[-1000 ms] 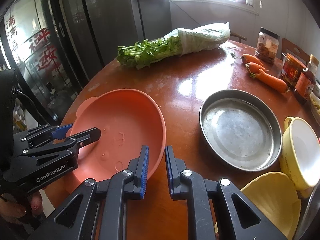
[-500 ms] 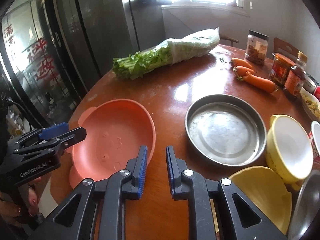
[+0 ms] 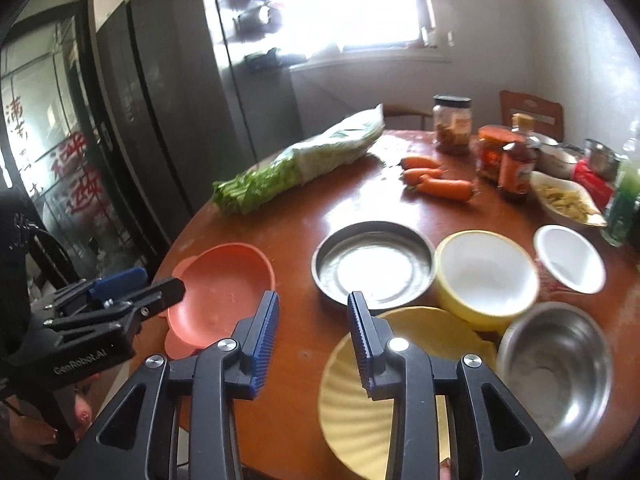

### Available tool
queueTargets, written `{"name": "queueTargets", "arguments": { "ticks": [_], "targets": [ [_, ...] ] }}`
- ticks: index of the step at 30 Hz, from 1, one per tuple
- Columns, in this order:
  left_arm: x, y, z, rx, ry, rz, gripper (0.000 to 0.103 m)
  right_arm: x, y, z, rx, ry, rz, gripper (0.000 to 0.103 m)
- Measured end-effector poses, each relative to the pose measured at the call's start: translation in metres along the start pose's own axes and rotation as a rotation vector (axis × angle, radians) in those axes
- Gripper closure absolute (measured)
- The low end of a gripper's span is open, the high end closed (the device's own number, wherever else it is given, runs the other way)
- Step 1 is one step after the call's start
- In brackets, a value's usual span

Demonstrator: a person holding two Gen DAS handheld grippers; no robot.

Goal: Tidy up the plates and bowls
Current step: 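Lift the pink bowl with the left gripper, set it down, open, then move the left gripper to the yellow shell plate rim and grasp it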

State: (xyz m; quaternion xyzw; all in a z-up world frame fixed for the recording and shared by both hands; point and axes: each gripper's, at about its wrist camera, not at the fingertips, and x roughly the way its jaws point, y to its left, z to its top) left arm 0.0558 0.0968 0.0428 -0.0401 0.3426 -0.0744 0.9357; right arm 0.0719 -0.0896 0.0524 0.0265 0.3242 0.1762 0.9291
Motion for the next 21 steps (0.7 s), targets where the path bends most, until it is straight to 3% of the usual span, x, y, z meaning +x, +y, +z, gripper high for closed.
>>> {"name": "queueTargets", "arguments": {
  "ticks": [3, 12, 21],
  "targets": [
    [-0.004, -0.017, -0.002, 0.025, -0.001, -0.018, 0.036, -0.022, -0.011, -0.005, 0.022, -0.035, -0.016, 0.057],
    [-0.004, -0.066, -0.007, 0.091, 0.005, -0.063, 0.033, -0.067, -0.038, -0.025, 0.047, -0.084, -0.106, 0.051],
    [0.006, -0.098, -0.015, 0.126, 0.042, -0.061, 0.033, -0.091, -0.07, -0.053, 0.122, -0.07, -0.156, 0.049]
  ]
}}
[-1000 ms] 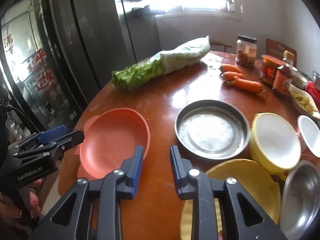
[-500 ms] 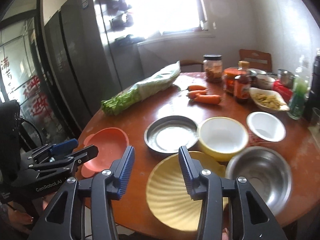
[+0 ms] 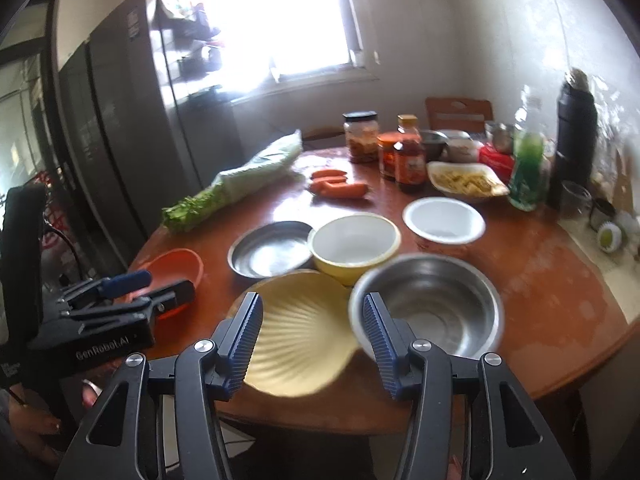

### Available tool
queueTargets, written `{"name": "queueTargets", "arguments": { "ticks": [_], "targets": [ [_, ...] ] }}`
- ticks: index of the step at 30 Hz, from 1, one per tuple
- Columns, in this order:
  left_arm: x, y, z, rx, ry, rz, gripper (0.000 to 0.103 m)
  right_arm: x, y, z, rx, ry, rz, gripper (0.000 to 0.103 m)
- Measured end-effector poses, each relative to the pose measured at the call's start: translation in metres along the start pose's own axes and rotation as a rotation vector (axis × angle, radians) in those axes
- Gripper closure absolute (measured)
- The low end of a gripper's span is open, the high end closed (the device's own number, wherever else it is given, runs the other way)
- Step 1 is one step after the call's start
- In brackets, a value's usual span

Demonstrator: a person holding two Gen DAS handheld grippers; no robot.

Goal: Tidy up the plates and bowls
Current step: 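Move the left gripper to the yellow shell plate rim and grasp it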

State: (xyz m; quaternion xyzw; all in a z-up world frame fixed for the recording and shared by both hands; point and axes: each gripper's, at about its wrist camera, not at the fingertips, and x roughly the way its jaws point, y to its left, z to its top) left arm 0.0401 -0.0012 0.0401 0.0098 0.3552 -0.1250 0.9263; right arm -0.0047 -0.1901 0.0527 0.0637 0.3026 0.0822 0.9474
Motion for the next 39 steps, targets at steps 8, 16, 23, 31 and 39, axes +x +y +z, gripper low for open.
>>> {"name": "queueTargets", "arguments": {
  "ticks": [8, 16, 23, 31, 39],
  "targets": [
    [0.032, -0.01, -0.002, 0.019, 0.069, 0.007, 0.033, 0.008, -0.015, -0.024, 0.025, 0.06, 0.003, 0.049],
    [0.063, -0.012, -0.011, 0.019, 0.129, 0.019, 0.033, 0.026, -0.008, -0.051, 0.034, 0.122, 0.037, 0.049],
    [0.086, -0.008, -0.013, 0.027, 0.158, 0.044, 0.033, 0.052, -0.004, -0.059, 0.051, 0.169, 0.05, 0.049],
    [0.102, -0.004, -0.014, 0.018, 0.179, -0.007, 0.033, 0.072, -0.008, -0.056, 0.072, 0.184, 0.035, 0.053],
    [0.109, -0.01, -0.017, 0.028, 0.18, -0.067, 0.065, 0.084, -0.006, -0.053, 0.054, 0.173, 0.019, 0.069]
  ]
}}
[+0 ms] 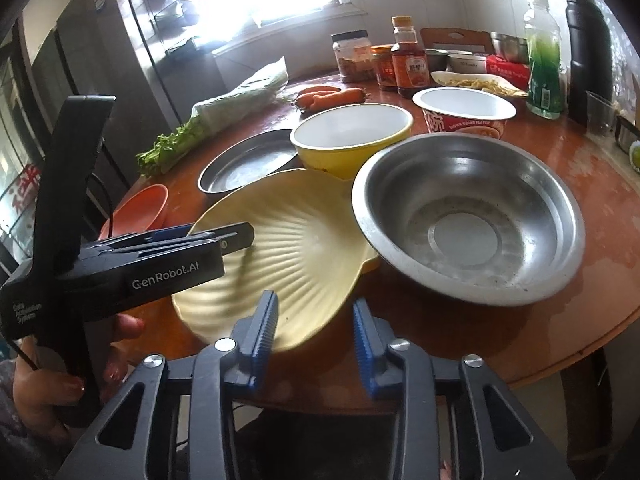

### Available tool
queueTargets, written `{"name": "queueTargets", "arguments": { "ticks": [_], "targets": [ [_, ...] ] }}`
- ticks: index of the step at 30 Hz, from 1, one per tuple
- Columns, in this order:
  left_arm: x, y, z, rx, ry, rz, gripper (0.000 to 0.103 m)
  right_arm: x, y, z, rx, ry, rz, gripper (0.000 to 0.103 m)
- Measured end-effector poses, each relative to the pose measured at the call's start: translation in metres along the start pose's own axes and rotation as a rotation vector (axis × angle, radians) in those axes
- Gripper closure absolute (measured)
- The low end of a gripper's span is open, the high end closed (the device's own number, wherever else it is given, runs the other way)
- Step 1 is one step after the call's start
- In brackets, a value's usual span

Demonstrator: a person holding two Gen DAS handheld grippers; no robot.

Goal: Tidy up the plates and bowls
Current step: 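Move the left gripper to the yellow shell plate rim and grasp it, then lift the yellow shell plate with the left gripper and lower it onto the pink bowl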

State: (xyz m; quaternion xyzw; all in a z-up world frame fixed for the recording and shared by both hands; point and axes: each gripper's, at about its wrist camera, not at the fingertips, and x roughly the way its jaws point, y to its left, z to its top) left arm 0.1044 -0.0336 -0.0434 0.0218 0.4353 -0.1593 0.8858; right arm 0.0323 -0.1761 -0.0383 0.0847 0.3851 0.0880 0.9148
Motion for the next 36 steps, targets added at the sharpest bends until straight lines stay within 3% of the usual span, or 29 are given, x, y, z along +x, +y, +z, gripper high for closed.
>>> {"name": "queueTargets", "arguments": {
  "ticks": [7, 15, 24, 36],
  "targets": [
    [-0.011, 0.003, -0.007, -0.005, -0.015, 0.007, 0.066, -0.001, 0.003, 0.001, -0.023, -0.002, -0.009, 0.073],
    [-0.055, 0.023, -0.015, -0.038, -0.075, 0.024, 0.066, -0.013, 0.025, 0.004, -0.065, -0.029, 0.032, 0.073],
    [-0.1, 0.062, -0.01, -0.092, -0.166, 0.067, 0.066, -0.021, 0.074, 0.021, -0.146, -0.071, 0.084, 0.073],
    [-0.126, 0.133, 0.0, -0.164, -0.226, 0.153, 0.066, -0.009, 0.147, 0.061, -0.237, -0.126, 0.157, 0.073]
  ]
}}
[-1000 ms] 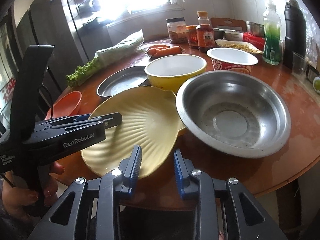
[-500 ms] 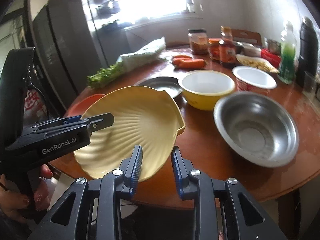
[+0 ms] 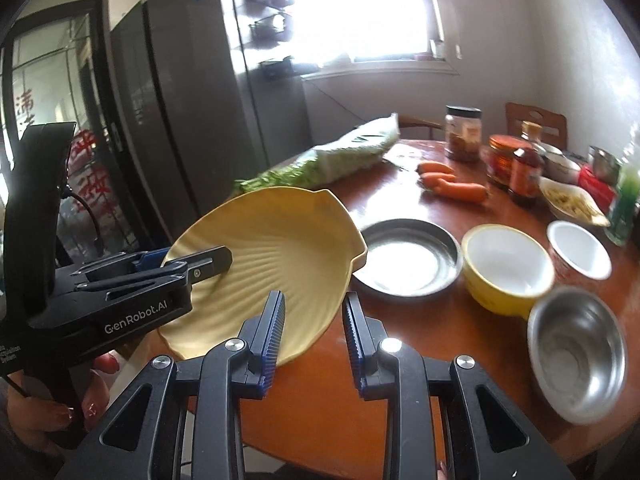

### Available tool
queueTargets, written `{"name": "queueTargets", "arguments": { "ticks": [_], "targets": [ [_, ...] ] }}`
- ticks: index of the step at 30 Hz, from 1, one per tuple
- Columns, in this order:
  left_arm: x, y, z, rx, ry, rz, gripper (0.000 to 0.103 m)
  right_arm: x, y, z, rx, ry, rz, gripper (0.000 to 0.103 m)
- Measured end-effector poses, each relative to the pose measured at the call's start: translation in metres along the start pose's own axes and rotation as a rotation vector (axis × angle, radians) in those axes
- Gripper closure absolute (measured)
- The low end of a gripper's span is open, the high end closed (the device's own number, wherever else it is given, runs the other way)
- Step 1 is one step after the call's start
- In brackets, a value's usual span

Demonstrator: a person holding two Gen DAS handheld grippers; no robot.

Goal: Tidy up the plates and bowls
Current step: 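Lift the yellow shell plate with the left gripper and lower it onto the pink bowl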

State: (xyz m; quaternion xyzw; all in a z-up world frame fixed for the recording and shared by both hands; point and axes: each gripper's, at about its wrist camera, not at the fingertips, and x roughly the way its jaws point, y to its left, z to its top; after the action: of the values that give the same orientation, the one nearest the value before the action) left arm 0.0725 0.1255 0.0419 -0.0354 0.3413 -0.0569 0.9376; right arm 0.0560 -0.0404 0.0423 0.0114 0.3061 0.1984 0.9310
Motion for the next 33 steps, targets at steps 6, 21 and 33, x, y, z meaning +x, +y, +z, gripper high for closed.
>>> {"name": "queueTargets", "arguments": {
  "ticks": [6, 21, 33],
  "targets": [
    [0.002, 0.025, 0.005, -0.017, -0.013, 0.027, 0.066, 0.018, 0.019, 0.01, -0.035, 0.007, 0.019, 0.073],
    [0.041, 0.049, -0.004, -0.045, 0.057, 0.052, 0.066, 0.068, 0.031, 0.003, -0.068, 0.087, 0.012, 0.073],
    [0.063, 0.049, -0.011, -0.034, 0.091, 0.073, 0.066, 0.091, 0.022, -0.006, -0.057, 0.137, 0.005, 0.073]
  ]
}}
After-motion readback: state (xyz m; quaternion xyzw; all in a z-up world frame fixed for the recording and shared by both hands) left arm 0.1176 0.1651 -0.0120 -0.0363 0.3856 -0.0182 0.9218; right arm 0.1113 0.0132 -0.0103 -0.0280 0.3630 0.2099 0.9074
